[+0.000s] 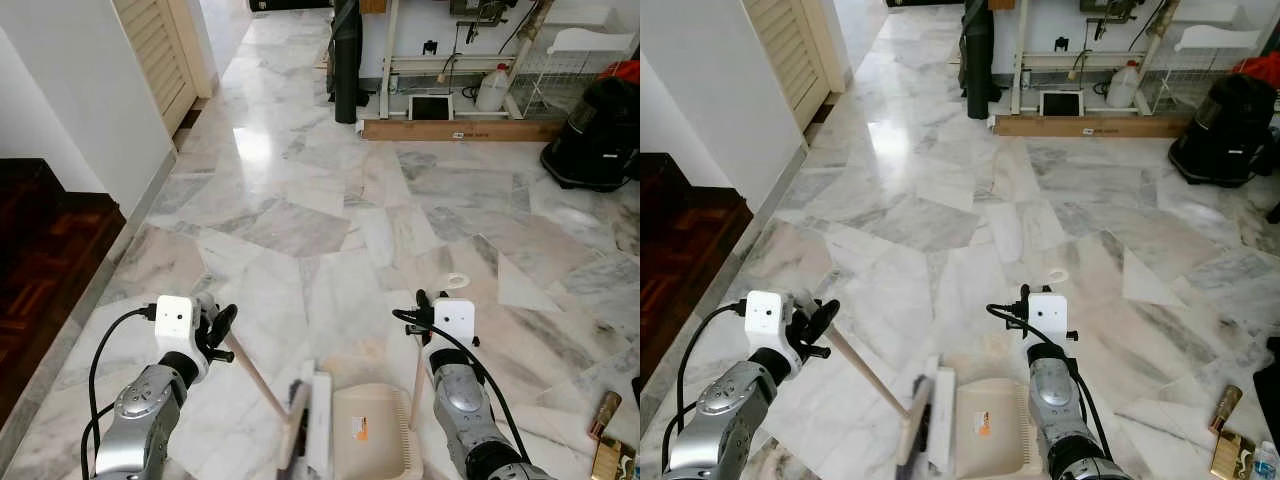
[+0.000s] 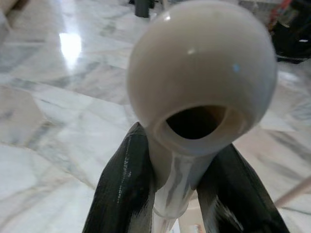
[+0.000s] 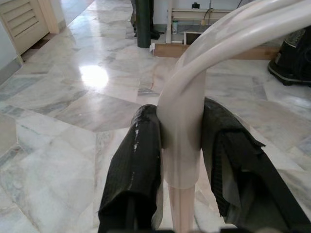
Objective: Sweep floor
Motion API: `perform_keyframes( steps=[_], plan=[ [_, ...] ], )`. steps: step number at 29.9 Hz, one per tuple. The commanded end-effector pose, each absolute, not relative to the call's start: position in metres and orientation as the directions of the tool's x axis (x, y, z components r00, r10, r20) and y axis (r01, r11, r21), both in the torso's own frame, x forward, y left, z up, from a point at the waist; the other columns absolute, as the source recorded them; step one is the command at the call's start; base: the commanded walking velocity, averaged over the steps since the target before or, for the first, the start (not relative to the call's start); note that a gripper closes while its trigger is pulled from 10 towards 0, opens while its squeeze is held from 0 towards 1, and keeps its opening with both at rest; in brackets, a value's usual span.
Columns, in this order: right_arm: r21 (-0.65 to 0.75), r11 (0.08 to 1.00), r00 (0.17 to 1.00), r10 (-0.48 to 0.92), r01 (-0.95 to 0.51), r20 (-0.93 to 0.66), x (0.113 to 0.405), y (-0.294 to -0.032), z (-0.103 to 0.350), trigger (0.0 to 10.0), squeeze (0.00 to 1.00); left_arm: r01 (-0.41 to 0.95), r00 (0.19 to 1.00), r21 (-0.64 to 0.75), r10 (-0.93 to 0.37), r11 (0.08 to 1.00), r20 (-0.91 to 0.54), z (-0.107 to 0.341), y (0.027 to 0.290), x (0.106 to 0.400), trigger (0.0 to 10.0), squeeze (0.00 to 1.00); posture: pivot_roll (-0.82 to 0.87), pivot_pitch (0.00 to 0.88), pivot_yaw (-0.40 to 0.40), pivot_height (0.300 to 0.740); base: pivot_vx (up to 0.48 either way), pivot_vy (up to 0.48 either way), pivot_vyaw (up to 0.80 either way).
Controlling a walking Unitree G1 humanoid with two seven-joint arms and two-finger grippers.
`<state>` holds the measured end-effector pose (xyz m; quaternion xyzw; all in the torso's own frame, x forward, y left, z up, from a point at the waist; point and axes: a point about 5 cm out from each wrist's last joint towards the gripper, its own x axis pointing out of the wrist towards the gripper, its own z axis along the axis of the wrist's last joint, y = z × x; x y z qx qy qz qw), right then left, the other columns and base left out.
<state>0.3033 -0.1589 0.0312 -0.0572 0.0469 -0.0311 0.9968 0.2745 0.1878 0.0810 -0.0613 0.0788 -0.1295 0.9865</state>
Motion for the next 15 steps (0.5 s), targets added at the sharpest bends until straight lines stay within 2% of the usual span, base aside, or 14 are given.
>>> perform_keyframes(
  steps=[1, 10, 15],
  plan=[
    [-0.107, 0.994, 0.988, -0.046, 0.030, -0.150, 0.299, -0.152, 0.022, 10.0, 0.00, 0.277, 0.945, -0.199, -0.303, 0.940, -0.118, 0.087, 0.186, 0.275, 10.0, 0.00, 0.07, 0.097, 0.083, 0.740, 0.000, 0.000, 0.00],
    [-0.097, 0.995, 0.990, -0.044, 0.031, -0.135, 0.303, -0.152, 0.026, 10.0, 0.00, 0.292, 0.944, -0.333, -0.326, 0.897, -0.050, 0.101, 0.182, 0.281, 10.0, 0.00, 0.07, 0.085, 0.082, 0.740, 0.000, 0.000, 0.00],
    [-0.081, 0.996, 0.991, -0.043, 0.033, -0.128, 0.307, -0.150, 0.030, 10.0, 0.00, 0.295, 0.944, -0.359, -0.329, 0.885, -0.036, 0.105, 0.183, 0.283, 10.0, 0.00, 0.07, 0.080, 0.083, 0.740, 0.000, 0.000, 0.00]
  ],
)
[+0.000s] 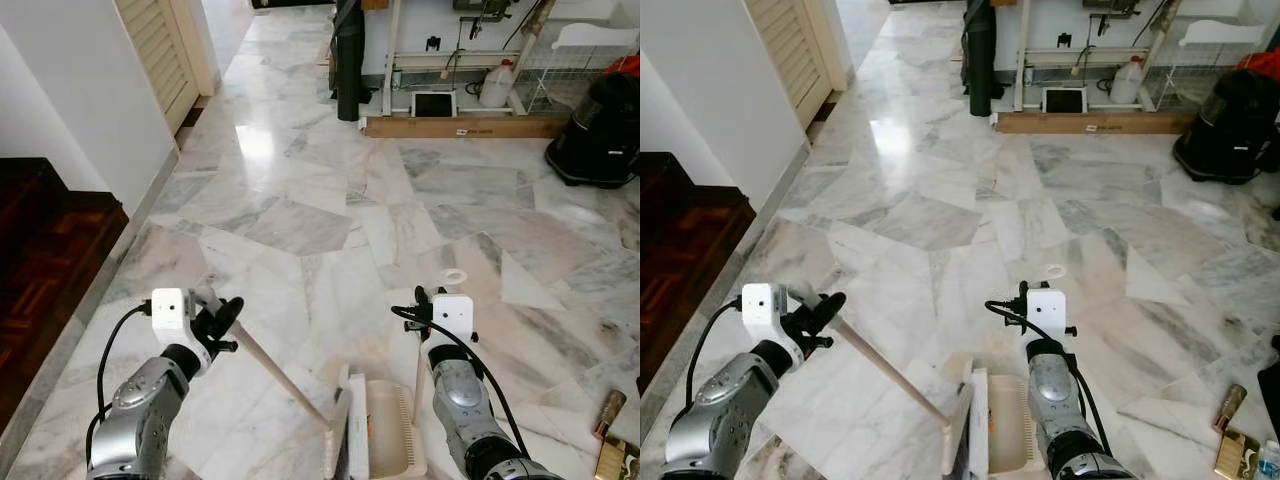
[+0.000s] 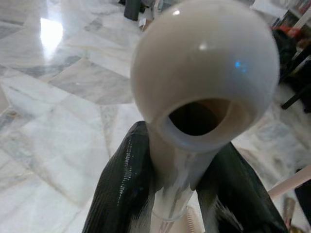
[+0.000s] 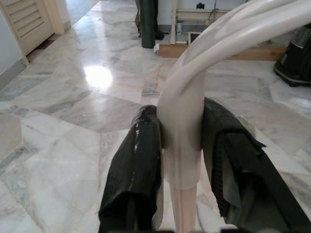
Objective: Sweep floor
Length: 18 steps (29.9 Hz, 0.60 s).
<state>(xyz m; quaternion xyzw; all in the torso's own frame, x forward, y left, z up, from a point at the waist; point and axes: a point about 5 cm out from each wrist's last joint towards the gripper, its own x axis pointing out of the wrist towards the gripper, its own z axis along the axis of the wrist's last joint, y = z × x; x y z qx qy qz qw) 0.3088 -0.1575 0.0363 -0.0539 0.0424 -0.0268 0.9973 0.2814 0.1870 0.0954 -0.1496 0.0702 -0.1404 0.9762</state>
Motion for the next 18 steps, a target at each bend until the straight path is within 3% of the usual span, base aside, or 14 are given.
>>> perform_keyframes(
  steps=[1, 8, 18],
  plan=[
    [-0.070, 0.997, 0.991, -0.044, 0.035, -0.127, 0.308, -0.150, 0.031, 10.0, 0.00, 0.294, 0.944, -0.365, -0.328, 0.884, -0.033, 0.106, 0.183, 0.283, 10.0, 0.00, 0.07, 0.080, 0.083, 0.740, 0.000, 0.000, 0.00],
    [-0.009, 0.999, 0.992, -0.045, 0.045, -0.121, 0.313, -0.148, 0.035, 10.0, 0.00, 0.292, 0.946, -0.382, -0.324, 0.877, -0.022, 0.108, 0.185, 0.285, 10.0, 0.00, 0.07, 0.075, 0.084, 0.740, 0.000, 0.000, 0.00],
    [0.190, 0.982, 0.999, -0.012, 0.022, -0.052, 0.329, -0.138, 0.056, 10.0, 0.00, 0.299, 0.943, -0.395, -0.332, 0.869, -0.016, 0.110, 0.185, 0.287, 10.0, 0.00, 0.07, 0.064, 0.088, 0.740, 0.000, 0.000, 0.00]
  ],
)
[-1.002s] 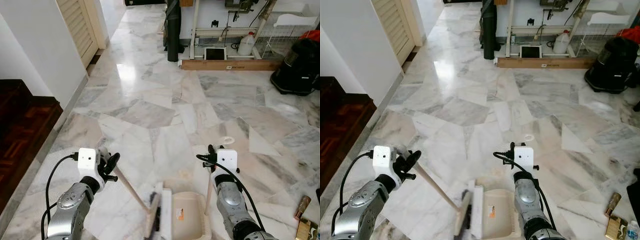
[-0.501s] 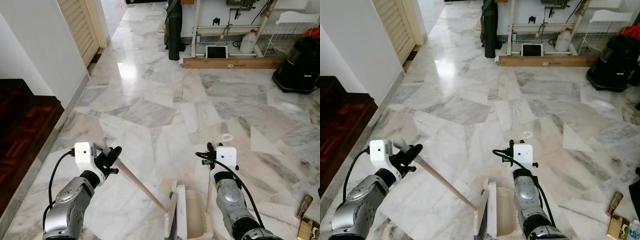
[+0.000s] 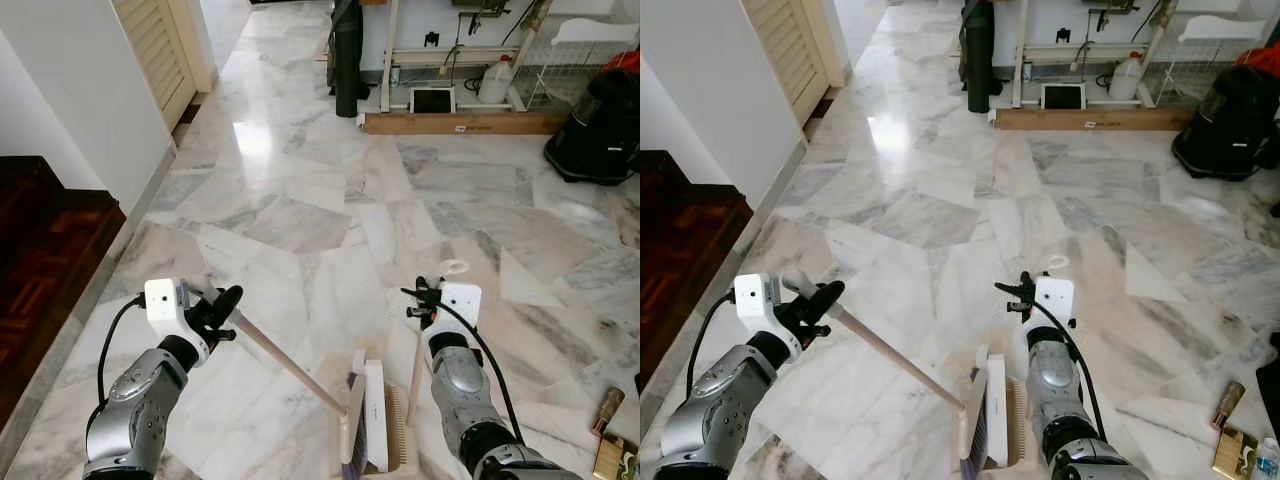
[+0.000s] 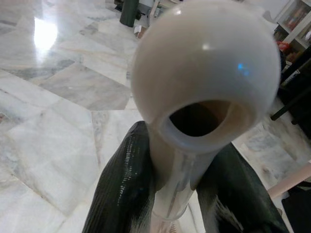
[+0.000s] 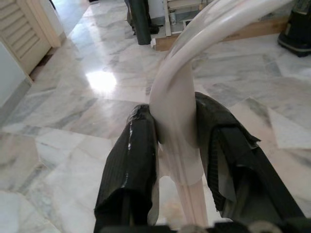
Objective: Sweep floor
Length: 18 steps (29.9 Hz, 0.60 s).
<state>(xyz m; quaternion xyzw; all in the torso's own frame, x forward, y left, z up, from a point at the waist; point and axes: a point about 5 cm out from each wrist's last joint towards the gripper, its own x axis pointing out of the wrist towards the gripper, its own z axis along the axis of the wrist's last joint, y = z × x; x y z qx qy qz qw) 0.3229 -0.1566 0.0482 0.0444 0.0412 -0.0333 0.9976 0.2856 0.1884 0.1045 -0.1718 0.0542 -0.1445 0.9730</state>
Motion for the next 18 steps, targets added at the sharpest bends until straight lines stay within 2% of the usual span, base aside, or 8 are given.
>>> perform_keyframes(
  steps=[1, 8, 15, 18],
  plan=[
    [0.190, 0.982, 0.999, -0.012, 0.022, -0.052, 0.329, -0.138, 0.056, 10.0, 0.00, 0.299, 0.943, -0.395, -0.332, 0.869, -0.016, 0.110, 0.185, 0.287, 10.0, 0.00, 0.07, 0.064, 0.088, 0.740, 0.000, 0.000, 0.00],
    [0.330, 0.941, 0.992, 0.041, -0.078, 0.118, 0.330, -0.130, 0.078, 10.0, 0.00, 0.298, 0.944, -0.406, -0.331, 0.864, -0.011, 0.111, 0.184, 0.288, 10.0, 0.00, 0.05, 0.059, 0.093, 0.740, 0.000, 0.000, 0.00],
    [0.342, 0.936, 0.989, 0.040, -0.087, 0.142, 0.332, -0.132, 0.082, 10.0, 0.00, 0.302, 0.943, -0.399, -0.333, 0.866, -0.008, 0.112, 0.185, 0.291, 10.0, 0.00, 0.05, 0.045, 0.094, 0.740, 0.000, 0.000, 0.00],
    [0.347, 0.934, 0.989, 0.043, -0.090, 0.142, 0.336, -0.134, 0.085, 10.0, 0.00, 0.273, 0.958, -0.361, -0.285, 0.892, 0.020, 0.120, 0.189, 0.296, 10.0, 0.00, 0.05, 0.039, 0.088, 0.740, 0.000, 0.000, 0.00]
  ],
)
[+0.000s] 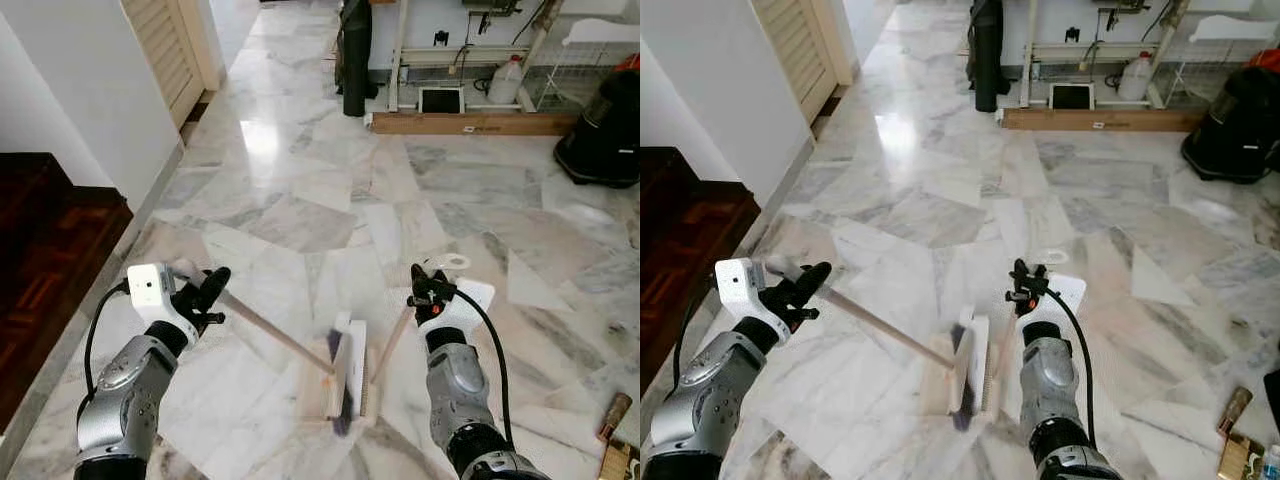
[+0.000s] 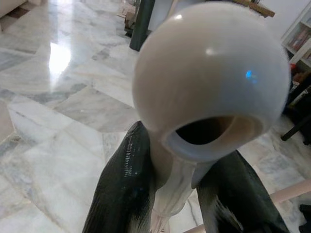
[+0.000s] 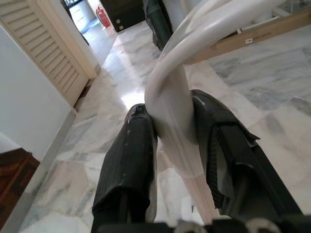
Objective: Sweep floor
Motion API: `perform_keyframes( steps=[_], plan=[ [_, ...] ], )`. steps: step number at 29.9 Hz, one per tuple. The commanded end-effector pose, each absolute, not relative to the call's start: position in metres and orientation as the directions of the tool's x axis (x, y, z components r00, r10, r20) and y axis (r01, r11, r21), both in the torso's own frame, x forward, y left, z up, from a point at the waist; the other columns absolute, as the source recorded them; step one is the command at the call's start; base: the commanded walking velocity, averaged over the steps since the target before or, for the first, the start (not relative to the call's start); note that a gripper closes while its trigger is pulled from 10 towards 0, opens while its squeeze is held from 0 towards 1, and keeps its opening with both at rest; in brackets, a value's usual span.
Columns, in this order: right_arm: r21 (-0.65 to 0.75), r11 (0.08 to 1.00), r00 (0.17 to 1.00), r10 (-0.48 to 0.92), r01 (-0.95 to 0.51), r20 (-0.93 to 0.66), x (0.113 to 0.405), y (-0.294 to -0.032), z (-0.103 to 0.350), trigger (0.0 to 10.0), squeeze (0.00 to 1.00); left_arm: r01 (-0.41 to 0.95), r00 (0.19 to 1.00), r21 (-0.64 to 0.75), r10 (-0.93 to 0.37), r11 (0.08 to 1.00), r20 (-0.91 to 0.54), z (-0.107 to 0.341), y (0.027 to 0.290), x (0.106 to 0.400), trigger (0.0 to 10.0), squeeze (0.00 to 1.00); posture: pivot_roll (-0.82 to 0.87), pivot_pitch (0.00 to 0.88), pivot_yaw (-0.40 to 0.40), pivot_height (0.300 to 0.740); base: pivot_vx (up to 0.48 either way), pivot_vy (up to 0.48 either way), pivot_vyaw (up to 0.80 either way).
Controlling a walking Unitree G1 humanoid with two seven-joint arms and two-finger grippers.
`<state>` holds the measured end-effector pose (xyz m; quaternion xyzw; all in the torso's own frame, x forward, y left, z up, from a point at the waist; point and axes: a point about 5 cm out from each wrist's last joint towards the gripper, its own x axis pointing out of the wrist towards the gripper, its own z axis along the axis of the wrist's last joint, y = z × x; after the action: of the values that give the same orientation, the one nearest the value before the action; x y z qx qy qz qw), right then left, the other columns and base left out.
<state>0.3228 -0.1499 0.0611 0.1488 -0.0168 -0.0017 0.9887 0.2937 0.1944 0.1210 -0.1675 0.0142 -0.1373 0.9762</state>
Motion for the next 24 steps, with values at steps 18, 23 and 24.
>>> perform_keyframes(
  steps=[18, 23, 24],
  plan=[
    [0.331, 0.940, 0.991, 0.040, -0.081, 0.127, 0.343, -0.143, 0.089, 10.0, 0.00, 0.338, 0.907, -0.123, -0.288, 0.933, 0.308, 0.211, 0.184, 0.309, 10.0, 0.00, 0.06, 0.000, 0.058, 0.740, 0.000, 0.000, 0.00],
    [0.330, 0.941, 0.991, 0.040, -0.079, 0.125, 0.344, -0.144, 0.090, 10.0, 0.00, 0.357, 0.891, -0.092, -0.309, 0.930, 0.333, 0.224, 0.181, 0.307, 10.0, 0.00, 0.06, 0.000, 0.055, 0.740, 0.000, 0.000, 0.00],
    [0.330, 0.941, 0.991, 0.040, -0.080, 0.125, 0.344, -0.144, 0.090, 10.0, 0.00, 0.355, 0.891, -0.086, -0.309, 0.931, 0.333, 0.225, 0.182, 0.306, 10.0, 0.00, 0.06, 0.000, 0.055, 0.740, 0.000, 0.000, 0.00]
  ],
)
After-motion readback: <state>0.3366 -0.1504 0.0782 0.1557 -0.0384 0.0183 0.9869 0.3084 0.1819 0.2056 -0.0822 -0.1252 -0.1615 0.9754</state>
